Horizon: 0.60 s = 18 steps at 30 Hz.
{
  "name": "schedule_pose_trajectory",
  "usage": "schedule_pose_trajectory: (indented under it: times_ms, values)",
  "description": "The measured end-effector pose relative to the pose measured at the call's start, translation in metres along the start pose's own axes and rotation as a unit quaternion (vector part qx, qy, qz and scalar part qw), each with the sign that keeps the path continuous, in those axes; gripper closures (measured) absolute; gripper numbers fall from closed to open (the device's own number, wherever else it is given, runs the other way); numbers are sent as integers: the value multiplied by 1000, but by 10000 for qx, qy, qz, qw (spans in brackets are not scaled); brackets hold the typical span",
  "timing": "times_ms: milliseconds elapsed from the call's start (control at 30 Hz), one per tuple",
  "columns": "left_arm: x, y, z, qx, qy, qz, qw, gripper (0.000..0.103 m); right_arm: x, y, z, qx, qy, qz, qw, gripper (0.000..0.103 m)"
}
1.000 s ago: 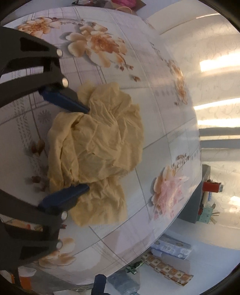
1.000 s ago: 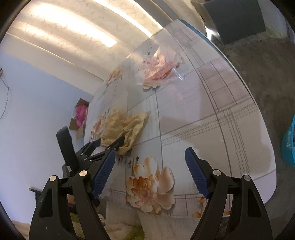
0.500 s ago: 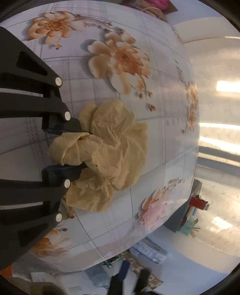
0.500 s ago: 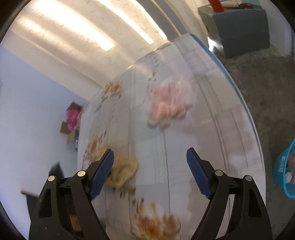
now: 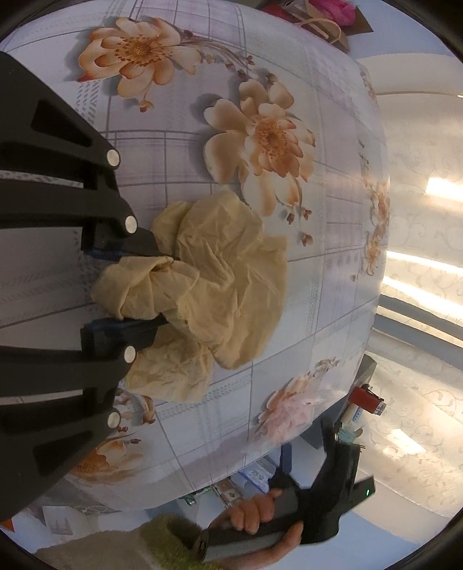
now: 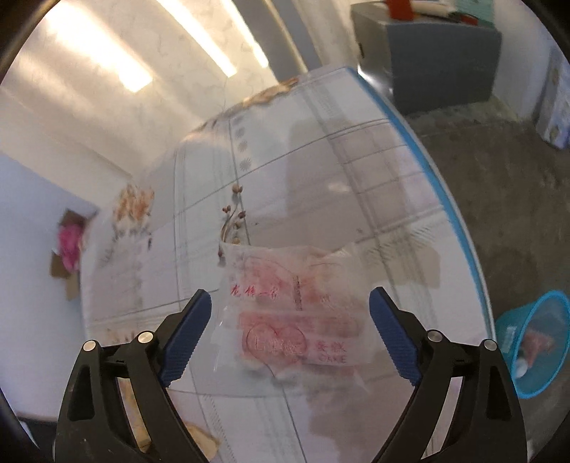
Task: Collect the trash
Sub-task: 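Grasp the pink-printed cake wrapper with the right tool while the left tool holds the cloth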
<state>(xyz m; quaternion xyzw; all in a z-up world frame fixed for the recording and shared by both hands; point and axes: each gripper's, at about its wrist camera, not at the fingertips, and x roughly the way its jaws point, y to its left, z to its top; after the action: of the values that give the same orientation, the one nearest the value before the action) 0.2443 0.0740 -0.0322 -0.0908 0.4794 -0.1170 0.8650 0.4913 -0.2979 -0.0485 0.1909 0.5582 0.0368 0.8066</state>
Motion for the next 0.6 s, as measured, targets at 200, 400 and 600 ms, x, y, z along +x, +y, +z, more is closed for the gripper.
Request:
schedule_pose_trajectory:
  times_ms: [200,400,600]
  values:
    - [0,4,1,-26,-9,-103,9999,79,22,19,-4,-405,216,-364,9983,15]
    - [-1,6,1,-59,-33,-166,9998,79,34,35,-20,-898,237,-671,9934,14]
    - [-1,7,0,-79,-36,-182,9998,79,34,44,-30,-1295,60,-982,9867,34]
